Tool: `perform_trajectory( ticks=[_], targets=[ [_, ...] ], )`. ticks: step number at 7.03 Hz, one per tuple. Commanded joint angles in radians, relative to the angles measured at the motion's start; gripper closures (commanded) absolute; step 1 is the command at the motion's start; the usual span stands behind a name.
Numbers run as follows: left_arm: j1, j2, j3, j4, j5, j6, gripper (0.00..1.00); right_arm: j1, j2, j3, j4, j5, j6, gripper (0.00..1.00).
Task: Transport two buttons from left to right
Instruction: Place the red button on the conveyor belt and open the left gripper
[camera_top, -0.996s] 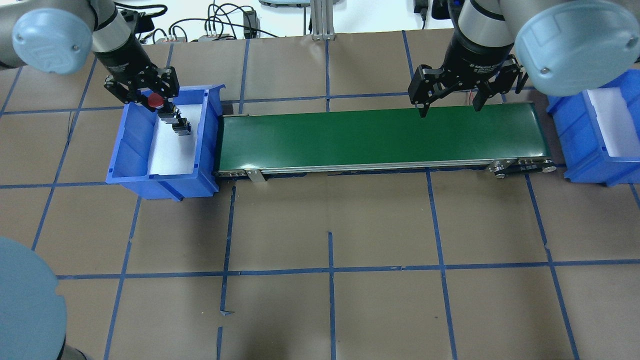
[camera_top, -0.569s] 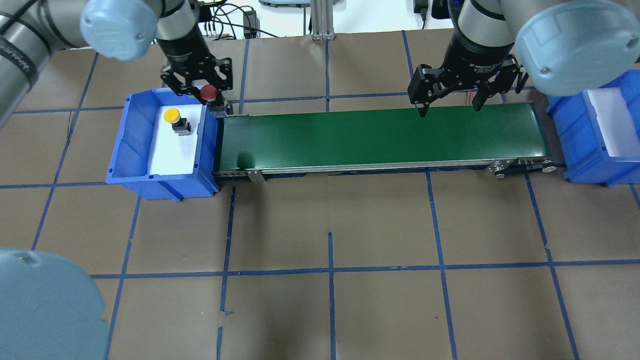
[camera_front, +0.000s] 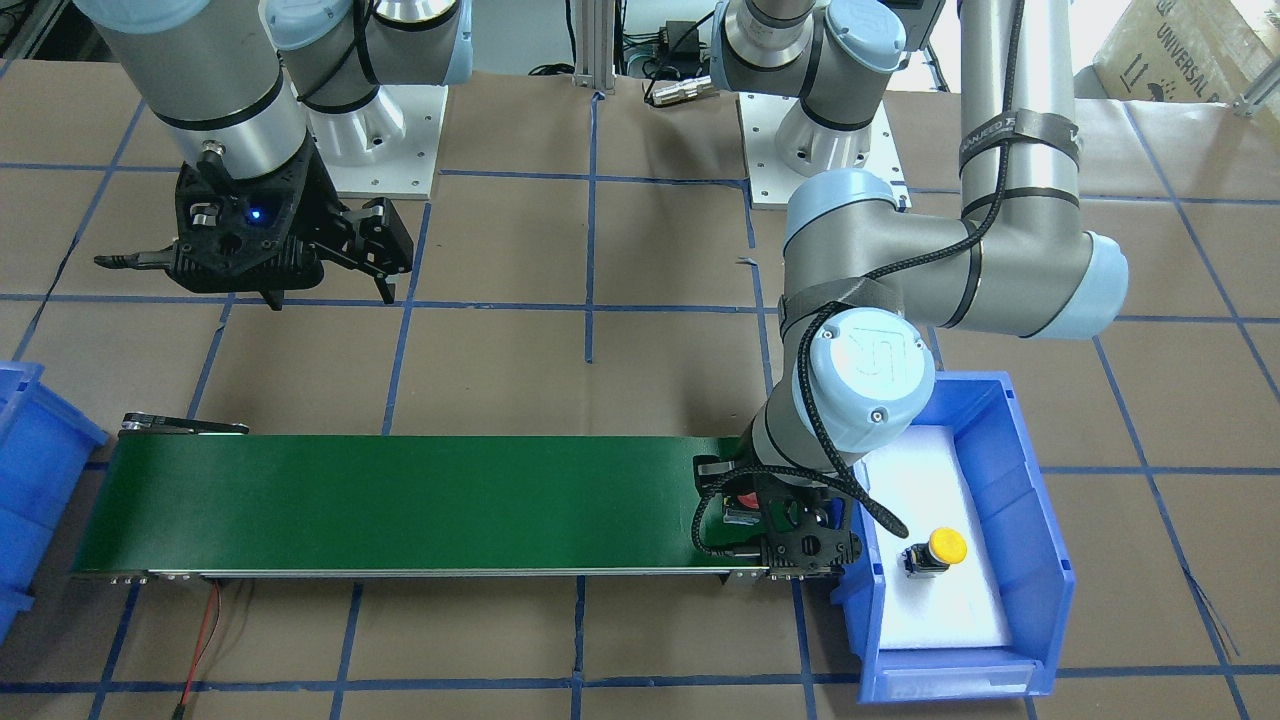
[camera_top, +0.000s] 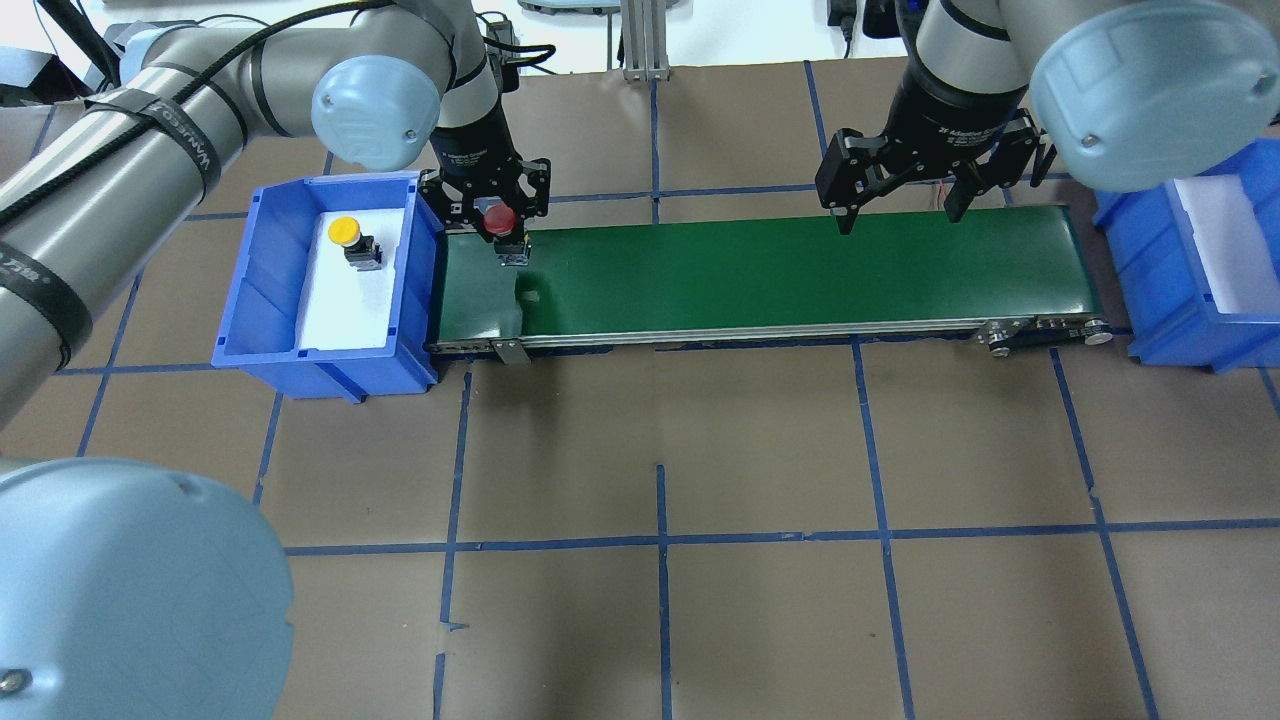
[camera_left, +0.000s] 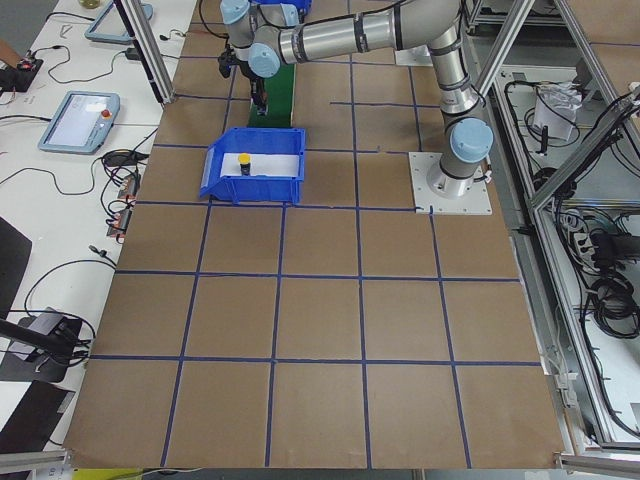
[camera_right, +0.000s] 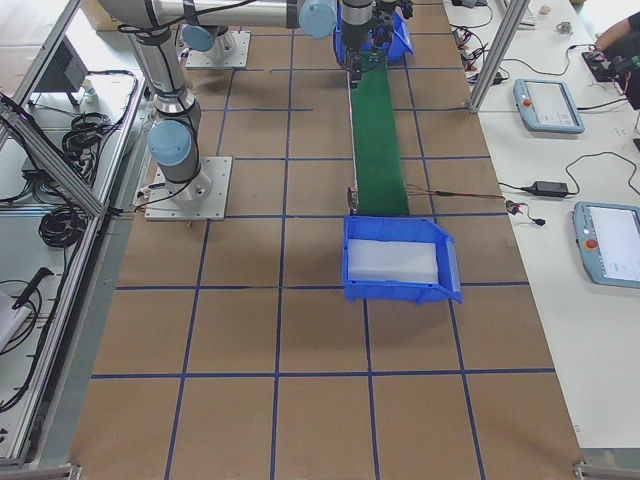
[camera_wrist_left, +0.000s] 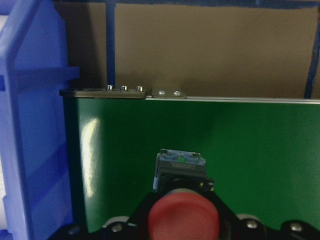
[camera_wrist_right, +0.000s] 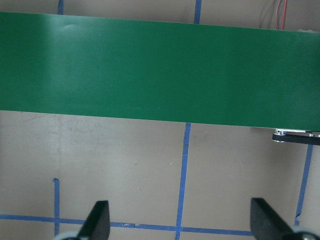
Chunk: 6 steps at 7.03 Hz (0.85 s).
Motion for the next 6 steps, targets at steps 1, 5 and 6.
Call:
perform_trajectory(
  ticks=[1,5,6],
  targets=[
    [-0.002,-0.008,-0.010,0.004,0.000,-0.020,0.71,0.000,0.000,0.001,0.000,0.000,0.000,0.00],
    [-0.001,0.024,-0.030,0.008,0.005,-0.042,0.00,0.000,0.000,0.001,0.002,0.000,0.000,0.00],
    [0.007,0.041,0.005,0.007,0.006,-0.043,0.00,0.000,-0.001,0.001,0.002,0.000,0.000,0.00]
  ],
)
